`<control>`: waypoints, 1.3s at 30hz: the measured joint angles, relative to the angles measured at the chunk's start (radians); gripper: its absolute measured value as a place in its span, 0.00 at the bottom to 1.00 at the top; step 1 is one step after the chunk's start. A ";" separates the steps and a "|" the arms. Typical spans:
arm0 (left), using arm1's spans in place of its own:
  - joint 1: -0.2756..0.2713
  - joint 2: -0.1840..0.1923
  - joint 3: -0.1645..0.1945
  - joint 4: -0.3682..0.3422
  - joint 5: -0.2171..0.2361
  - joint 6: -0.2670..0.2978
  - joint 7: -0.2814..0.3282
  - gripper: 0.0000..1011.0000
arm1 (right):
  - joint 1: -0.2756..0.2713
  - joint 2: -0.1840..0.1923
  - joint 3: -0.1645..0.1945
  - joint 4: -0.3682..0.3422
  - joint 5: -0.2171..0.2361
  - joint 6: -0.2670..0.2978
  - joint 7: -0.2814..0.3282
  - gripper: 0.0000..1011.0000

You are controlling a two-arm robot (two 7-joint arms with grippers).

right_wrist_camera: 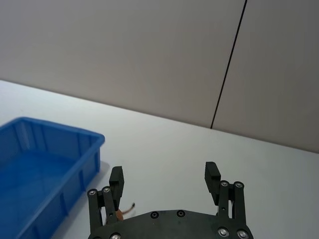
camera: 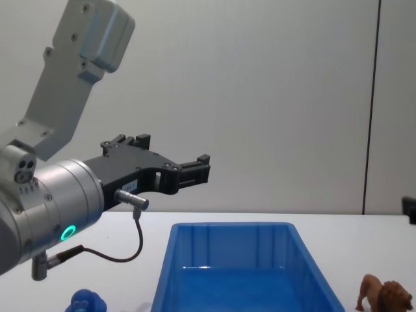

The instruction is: Pick up the two dolls from the table and place them into the box.

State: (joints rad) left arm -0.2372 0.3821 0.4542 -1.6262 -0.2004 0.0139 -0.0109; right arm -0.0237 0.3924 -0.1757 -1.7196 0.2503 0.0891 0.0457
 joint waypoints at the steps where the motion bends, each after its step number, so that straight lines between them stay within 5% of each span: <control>1: 0.000 0.000 0.000 0.000 0.000 0.000 0.000 0.99 | -0.002 0.002 0.001 0.001 -0.001 0.004 0.000 0.99; 20: 0.000 0.000 0.000 0.000 0.000 0.000 0.000 0.99 | -0.027 0.030 0.015 0.043 -0.035 0.107 0.025 0.99; 39: 0.000 0.000 0.000 0.000 0.000 0.000 0.000 0.99 | 0.016 -0.001 0.004 0.107 -0.011 0.253 0.074 0.99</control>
State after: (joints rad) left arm -0.2372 0.3821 0.4542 -1.6262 -0.2004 0.0139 -0.0109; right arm -0.0079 0.3915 -0.1716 -1.6126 0.2391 0.3419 0.1193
